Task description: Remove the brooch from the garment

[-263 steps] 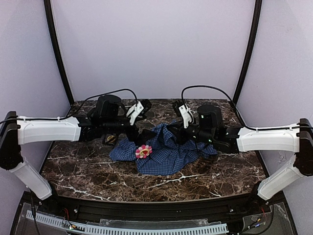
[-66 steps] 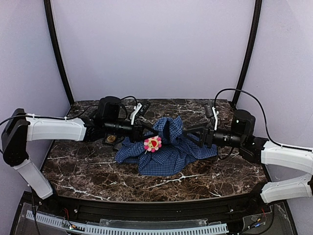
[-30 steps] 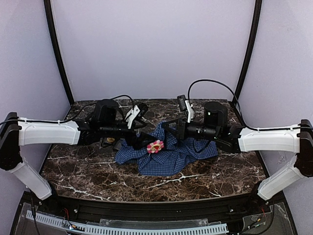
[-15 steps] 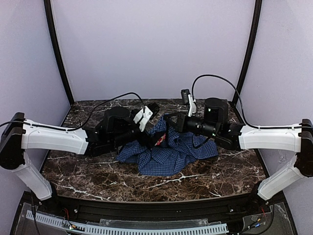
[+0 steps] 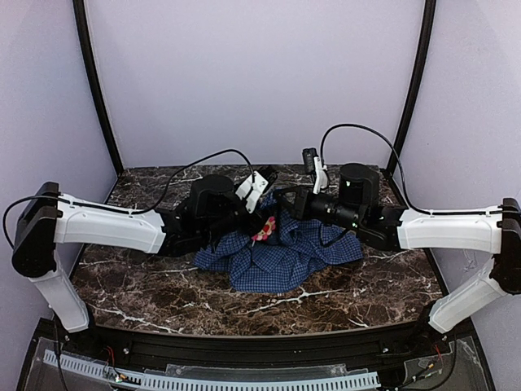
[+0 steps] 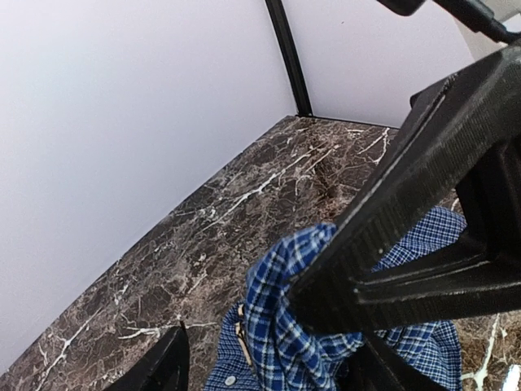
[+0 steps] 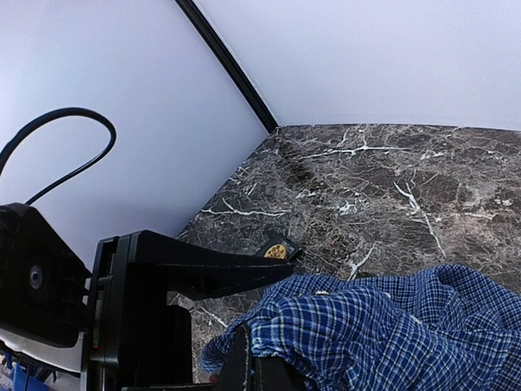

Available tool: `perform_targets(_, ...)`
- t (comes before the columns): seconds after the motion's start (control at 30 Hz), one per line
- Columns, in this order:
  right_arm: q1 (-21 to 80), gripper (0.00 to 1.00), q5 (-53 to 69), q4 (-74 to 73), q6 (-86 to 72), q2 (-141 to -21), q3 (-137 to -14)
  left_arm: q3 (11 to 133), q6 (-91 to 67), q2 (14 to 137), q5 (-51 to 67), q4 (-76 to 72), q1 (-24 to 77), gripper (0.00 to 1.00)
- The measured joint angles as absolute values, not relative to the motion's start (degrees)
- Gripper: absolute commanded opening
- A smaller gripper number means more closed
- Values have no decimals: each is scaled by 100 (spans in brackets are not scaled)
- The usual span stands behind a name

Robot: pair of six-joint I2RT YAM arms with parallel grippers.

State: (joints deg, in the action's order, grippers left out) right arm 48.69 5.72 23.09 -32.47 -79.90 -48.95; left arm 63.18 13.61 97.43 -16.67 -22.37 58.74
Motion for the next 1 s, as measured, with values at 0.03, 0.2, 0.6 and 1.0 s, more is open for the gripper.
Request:
perform_targets(0.03,4869,0,565,2309,-3247,-7988,-4895,6355,1365,9769,-1688,-2235,5874,47)
perform_targets(0.2,4871,0,521,2290,-3245,-7961,-4895,6414,1341,9889,-1702,-2222,5876,16)
perform_targets(0.6,4893,30,73,1922,-2963,-7907,-4908,6379,1280,9826,-1079,-1789,5872,1)
perform_targets(1.0,4770,40,-30,1925,-2762,-7808,-4906,5892,580,9177,1328,-1365,5253,1)
